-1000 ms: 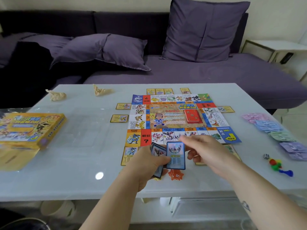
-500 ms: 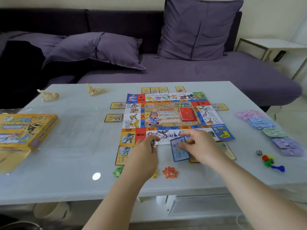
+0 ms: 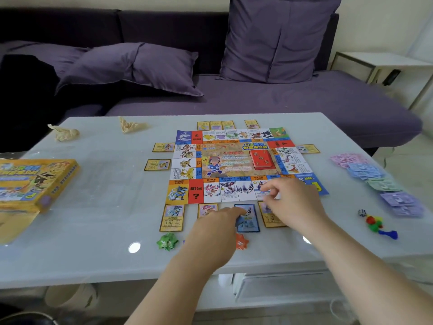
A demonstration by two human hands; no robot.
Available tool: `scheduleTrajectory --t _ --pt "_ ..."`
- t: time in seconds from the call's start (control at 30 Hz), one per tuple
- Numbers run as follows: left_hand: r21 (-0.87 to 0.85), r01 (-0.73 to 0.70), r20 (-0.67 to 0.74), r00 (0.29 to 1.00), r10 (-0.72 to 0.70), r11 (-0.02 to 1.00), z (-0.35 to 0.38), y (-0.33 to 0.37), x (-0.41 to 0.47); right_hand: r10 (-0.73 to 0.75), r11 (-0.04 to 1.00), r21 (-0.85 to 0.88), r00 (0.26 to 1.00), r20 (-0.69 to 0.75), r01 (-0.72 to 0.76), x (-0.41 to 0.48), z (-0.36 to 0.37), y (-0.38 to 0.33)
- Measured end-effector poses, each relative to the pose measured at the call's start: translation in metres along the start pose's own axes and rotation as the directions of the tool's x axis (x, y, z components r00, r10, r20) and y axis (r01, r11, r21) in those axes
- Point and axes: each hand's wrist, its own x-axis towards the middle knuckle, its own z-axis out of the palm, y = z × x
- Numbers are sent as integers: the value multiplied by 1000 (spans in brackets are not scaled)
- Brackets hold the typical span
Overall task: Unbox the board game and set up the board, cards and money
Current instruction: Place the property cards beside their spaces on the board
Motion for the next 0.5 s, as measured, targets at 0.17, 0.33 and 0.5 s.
scheduleTrajectory --t 0.17,0.33,0.5 --pt "-8 -39 22 999 39 999 3 7 -1 -104 988 -77 941 323 136 -17 -4 15" --pt "38 -69 0 998 69 997 6 15 0 -113 965 -154 868 483 211 -30 -8 14" --pt "81 -60 5 998 60 995 8 21 3 -63 961 -186 821 568 202 -32 -8 18"
